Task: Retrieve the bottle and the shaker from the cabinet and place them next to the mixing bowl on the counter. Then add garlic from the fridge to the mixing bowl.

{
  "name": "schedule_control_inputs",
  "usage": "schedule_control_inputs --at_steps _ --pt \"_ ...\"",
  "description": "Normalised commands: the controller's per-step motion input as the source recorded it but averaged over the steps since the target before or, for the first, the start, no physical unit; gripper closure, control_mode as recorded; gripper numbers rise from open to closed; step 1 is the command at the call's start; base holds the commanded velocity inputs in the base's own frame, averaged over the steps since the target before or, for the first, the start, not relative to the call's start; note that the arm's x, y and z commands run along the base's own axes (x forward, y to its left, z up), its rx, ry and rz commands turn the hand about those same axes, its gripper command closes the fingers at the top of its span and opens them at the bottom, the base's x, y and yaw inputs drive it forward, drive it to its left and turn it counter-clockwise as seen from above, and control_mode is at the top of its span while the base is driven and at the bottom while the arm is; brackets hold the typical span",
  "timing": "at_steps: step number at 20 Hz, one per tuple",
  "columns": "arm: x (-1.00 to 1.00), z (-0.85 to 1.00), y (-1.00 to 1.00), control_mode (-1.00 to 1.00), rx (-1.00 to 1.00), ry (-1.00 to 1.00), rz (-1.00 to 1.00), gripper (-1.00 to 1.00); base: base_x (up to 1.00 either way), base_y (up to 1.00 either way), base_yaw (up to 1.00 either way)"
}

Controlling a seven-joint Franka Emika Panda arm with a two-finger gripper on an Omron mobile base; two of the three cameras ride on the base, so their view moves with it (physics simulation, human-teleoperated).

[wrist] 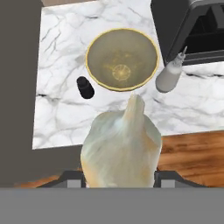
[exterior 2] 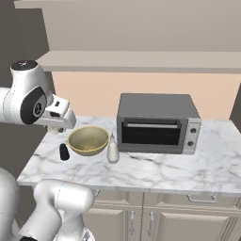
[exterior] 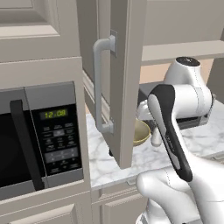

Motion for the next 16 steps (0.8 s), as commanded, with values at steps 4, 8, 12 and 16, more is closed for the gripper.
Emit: schedule_control_inputs --at_steps 4,8,12,16 --pt "0.53 -0.11 0.0 -1.0 0.0 0.0 0.0 1.0 0.0 0.0 0.0" --pt "0.33 -0.48 0.0 -1.0 0.0 0.0 0.0 1.0 0.0 0.0 0.0" --pt "0.49 -0.65 0.0 -1.0 0.0 -0.03 0.0 1.0 0.0 0.0 0.0" --pt "0.31 -0.57 0.0 -1.0 0.0 -0.02 0.0 1.0 0.0 0.0 0.0"
